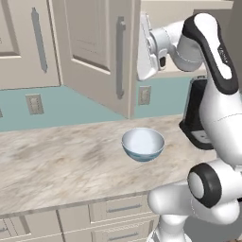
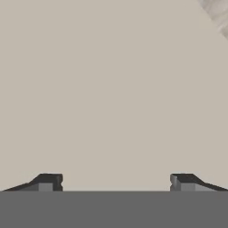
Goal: Open the cabinet and setup a tea strainer by placing it in the bowl upright.
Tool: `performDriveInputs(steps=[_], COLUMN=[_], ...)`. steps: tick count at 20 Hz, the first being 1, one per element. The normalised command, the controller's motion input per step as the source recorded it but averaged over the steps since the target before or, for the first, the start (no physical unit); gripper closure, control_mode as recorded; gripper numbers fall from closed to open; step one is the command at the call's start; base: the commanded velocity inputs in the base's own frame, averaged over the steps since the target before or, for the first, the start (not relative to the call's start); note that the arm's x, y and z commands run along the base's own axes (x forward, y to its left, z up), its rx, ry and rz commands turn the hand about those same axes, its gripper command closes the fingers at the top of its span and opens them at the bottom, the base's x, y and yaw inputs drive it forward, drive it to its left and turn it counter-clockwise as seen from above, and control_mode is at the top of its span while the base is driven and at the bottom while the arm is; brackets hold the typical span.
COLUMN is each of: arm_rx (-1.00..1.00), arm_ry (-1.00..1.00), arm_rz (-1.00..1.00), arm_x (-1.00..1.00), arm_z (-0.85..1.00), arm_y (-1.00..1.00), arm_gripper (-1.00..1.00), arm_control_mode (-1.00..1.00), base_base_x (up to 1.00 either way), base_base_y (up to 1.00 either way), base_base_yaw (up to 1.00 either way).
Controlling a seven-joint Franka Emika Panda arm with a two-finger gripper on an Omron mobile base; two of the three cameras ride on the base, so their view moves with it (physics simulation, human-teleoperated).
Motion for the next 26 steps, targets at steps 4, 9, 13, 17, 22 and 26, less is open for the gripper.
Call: performDriveInputs(steps=[4,9,13,17,22,26], arm_rx=[0.0,-0.02,-0.02,-0.04,-0.07,-0.06], arm_ry=[0.03,0.06,0.01,0.0,0.0,0.0], arm_rz=[0.02,-0.07,-0.06,-0.13,-0.16,-0.16], arm_x=[-0.48,-0.1,0.03,0.26,0.02,0.0], arm_z=[0.0,-0.01,0.0,-0.1,-0.14,-0.15], arm_y=[0.99,0.84,0.43,0.51,0.51,0.3], arm_gripper=[-1.0,-1.0,-1.0,-1.0,-1.0,-1.0], arm_control_mode=[-1.0,-1.0,-1.0,-1.0,-1.0,-1.0], base_base_x=[0.0,0.0,0.0,0.0,0.0,0.0], base_base_y=[0.0,0.0,0.0,0.0,0.0,0.0], base_base_yaw=[0.0,0.0,0.0,0.0,0.0,0.0])
